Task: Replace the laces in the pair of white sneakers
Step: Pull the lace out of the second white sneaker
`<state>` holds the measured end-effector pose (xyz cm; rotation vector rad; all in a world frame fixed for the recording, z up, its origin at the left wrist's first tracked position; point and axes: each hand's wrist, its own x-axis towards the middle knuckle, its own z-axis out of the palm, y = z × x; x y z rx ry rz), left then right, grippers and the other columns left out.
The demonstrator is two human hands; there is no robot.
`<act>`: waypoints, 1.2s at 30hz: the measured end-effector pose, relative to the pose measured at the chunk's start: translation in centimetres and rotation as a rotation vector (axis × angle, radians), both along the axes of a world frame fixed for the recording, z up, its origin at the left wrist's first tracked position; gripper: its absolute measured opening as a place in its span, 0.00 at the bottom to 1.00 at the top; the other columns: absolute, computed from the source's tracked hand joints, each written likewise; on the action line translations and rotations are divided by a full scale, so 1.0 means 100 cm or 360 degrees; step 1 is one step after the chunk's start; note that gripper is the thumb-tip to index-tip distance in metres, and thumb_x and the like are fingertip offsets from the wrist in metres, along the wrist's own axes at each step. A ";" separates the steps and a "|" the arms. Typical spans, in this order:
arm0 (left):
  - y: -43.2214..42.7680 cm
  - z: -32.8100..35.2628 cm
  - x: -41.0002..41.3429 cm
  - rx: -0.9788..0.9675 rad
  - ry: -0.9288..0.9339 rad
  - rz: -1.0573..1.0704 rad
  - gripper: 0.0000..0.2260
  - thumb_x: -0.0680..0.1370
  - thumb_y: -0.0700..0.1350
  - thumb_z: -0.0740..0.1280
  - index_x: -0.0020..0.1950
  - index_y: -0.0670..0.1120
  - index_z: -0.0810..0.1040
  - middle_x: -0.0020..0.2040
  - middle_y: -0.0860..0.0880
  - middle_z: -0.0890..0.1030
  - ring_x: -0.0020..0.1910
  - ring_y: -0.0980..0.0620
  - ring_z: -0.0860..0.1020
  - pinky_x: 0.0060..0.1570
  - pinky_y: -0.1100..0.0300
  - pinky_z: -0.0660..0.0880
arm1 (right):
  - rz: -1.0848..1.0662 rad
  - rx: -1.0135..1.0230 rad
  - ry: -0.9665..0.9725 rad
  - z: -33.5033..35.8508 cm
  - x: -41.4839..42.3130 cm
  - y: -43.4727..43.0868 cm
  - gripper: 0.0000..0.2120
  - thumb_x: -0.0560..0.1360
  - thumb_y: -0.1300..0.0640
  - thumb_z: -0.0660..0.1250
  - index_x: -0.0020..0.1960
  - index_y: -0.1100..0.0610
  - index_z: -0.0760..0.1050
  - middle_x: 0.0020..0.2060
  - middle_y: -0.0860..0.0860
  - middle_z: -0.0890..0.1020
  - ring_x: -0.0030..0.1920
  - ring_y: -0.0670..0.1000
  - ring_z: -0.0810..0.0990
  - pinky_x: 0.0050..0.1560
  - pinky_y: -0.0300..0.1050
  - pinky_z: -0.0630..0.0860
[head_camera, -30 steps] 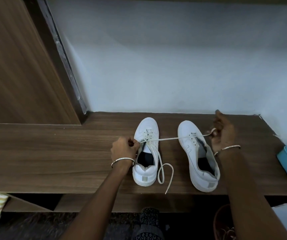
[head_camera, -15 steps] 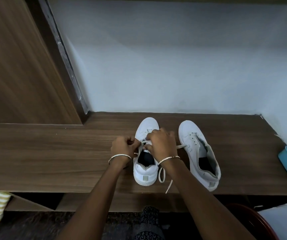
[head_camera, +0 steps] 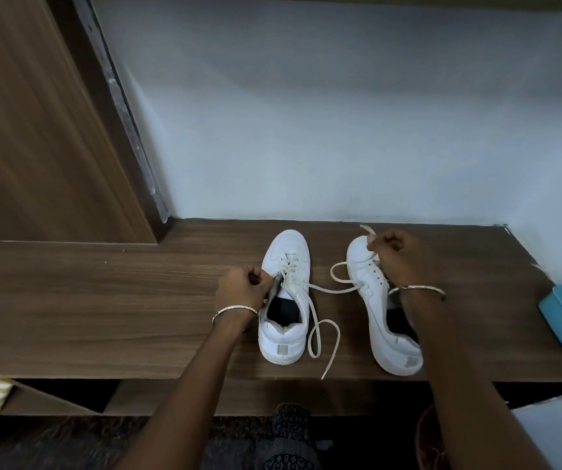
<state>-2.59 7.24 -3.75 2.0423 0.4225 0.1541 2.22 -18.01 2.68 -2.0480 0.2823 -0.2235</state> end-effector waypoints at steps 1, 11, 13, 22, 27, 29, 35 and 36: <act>-0.001 0.002 0.001 0.0110 -0.0021 -0.0025 0.05 0.69 0.52 0.72 0.36 0.53 0.80 0.31 0.56 0.81 0.31 0.57 0.81 0.40 0.55 0.81 | 0.0068 -0.0092 0.0101 0.002 0.003 -0.011 0.11 0.65 0.44 0.73 0.36 0.51 0.80 0.33 0.49 0.84 0.39 0.55 0.83 0.49 0.55 0.80; -0.022 0.021 0.008 0.1291 -0.0151 -0.0453 0.10 0.80 0.50 0.62 0.59 0.58 0.80 0.56 0.53 0.81 0.53 0.44 0.80 0.42 0.56 0.71 | 0.0581 -0.1022 0.0046 -0.014 -0.050 0.068 0.14 0.67 0.41 0.73 0.47 0.49 0.78 0.45 0.46 0.83 0.52 0.52 0.79 0.53 0.52 0.76; -0.025 0.025 0.008 0.1343 -0.0091 -0.0417 0.10 0.81 0.49 0.61 0.58 0.56 0.80 0.54 0.50 0.81 0.53 0.42 0.80 0.43 0.55 0.71 | 0.0748 -0.0856 0.0053 -0.026 -0.055 0.086 0.22 0.67 0.42 0.74 0.56 0.51 0.77 0.52 0.48 0.82 0.54 0.52 0.79 0.54 0.51 0.77; -0.007 0.010 0.018 0.0680 -0.0237 -0.0554 0.05 0.74 0.41 0.70 0.44 0.50 0.79 0.45 0.51 0.81 0.38 0.51 0.79 0.41 0.56 0.74 | 0.0479 -0.0835 -0.0049 -0.052 -0.062 0.099 0.08 0.71 0.60 0.70 0.49 0.59 0.74 0.51 0.56 0.76 0.44 0.60 0.78 0.39 0.47 0.70; 0.003 0.026 0.012 -0.0658 0.0126 -0.0435 0.06 0.77 0.33 0.66 0.46 0.44 0.76 0.48 0.46 0.78 0.42 0.51 0.76 0.40 0.57 0.74 | 0.0312 -0.0884 -0.0017 -0.057 -0.066 0.106 0.09 0.73 0.63 0.71 0.52 0.62 0.76 0.60 0.57 0.75 0.48 0.60 0.80 0.43 0.49 0.74; 0.006 0.039 0.014 -0.0927 0.0237 -0.0440 0.04 0.74 0.40 0.69 0.48 0.43 0.77 0.47 0.47 0.79 0.46 0.53 0.78 0.42 0.56 0.75 | 0.0287 -0.0898 -0.0009 -0.057 -0.068 0.109 0.12 0.73 0.64 0.71 0.55 0.62 0.76 0.64 0.57 0.73 0.49 0.60 0.81 0.46 0.51 0.77; 0.011 0.065 0.008 -0.1436 -0.0114 -0.0077 0.21 0.76 0.39 0.63 0.23 0.47 0.78 0.21 0.55 0.66 0.22 0.57 0.68 0.38 0.58 0.68 | 0.0218 -0.0974 0.0062 -0.052 -0.069 0.114 0.12 0.76 0.62 0.69 0.59 0.60 0.75 0.67 0.55 0.71 0.52 0.59 0.81 0.47 0.49 0.76; 0.014 0.070 0.005 -0.1551 -0.0169 -0.0033 0.23 0.78 0.38 0.61 0.22 0.46 0.78 0.20 0.55 0.63 0.21 0.56 0.64 0.39 0.58 0.68 | 0.0211 -0.0978 0.0057 -0.053 -0.069 0.115 0.12 0.76 0.62 0.69 0.59 0.60 0.76 0.66 0.55 0.72 0.51 0.59 0.81 0.46 0.49 0.76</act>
